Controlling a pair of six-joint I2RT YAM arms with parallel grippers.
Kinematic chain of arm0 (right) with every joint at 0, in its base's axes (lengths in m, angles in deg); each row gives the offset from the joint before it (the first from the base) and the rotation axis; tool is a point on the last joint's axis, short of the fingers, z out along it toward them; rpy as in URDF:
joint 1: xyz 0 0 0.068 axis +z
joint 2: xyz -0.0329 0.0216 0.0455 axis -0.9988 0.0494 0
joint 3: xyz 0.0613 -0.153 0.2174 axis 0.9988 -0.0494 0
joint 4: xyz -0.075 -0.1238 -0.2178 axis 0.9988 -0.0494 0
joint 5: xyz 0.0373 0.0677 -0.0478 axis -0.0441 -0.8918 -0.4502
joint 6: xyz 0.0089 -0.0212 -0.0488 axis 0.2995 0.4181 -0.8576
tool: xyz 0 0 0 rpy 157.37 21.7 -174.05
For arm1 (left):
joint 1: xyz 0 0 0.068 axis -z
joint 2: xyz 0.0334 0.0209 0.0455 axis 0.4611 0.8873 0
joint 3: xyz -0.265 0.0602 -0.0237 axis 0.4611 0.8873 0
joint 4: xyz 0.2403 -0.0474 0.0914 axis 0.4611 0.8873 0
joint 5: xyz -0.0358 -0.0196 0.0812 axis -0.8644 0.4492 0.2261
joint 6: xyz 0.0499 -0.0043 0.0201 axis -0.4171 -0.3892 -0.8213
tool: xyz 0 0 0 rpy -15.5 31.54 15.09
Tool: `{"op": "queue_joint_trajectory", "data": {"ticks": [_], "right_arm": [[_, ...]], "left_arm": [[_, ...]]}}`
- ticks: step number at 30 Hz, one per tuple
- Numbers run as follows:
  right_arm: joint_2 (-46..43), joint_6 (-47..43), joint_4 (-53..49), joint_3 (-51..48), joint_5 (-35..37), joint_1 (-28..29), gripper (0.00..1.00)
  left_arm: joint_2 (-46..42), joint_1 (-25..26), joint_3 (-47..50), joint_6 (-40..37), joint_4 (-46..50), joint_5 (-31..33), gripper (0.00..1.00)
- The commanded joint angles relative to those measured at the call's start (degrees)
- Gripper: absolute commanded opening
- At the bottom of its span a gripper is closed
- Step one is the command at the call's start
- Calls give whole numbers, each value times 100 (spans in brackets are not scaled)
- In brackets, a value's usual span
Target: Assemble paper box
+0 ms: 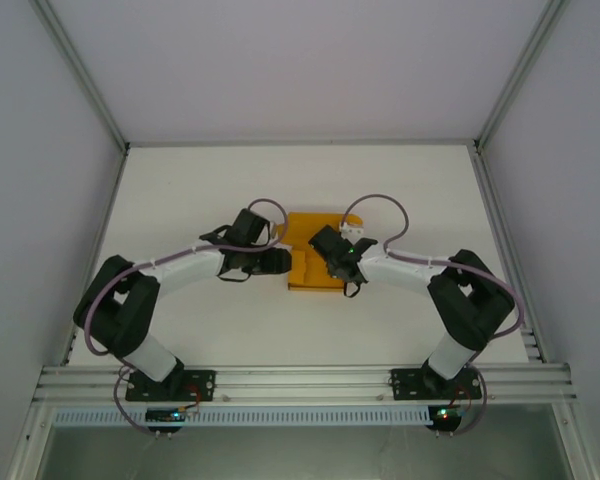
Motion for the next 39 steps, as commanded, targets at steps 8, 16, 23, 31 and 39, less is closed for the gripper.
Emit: {"op": "queue_joint_trajectory", "data": {"ticks": [8,16,23,31,39], "right_arm": [[260,18,366,-161,-191,-65,22],[-230,-281,342,-244,118,-105,46],[-1626,-2836,1470,-969,-1260,-908,97],[-1980,-5681,2606,-1255,-4404,-2584,99],[-969,-6766,2307,-525,-6596,-3112,83]], "left_arm": [[205,164,-248,275,-403,137,57],[221,201,-254,189,-300,241,56],[143,210,-173,73,-396,238,56],[201,206,-219,-15,-396,205,55],[252,207,-207,-42,-385,213,55]]}}
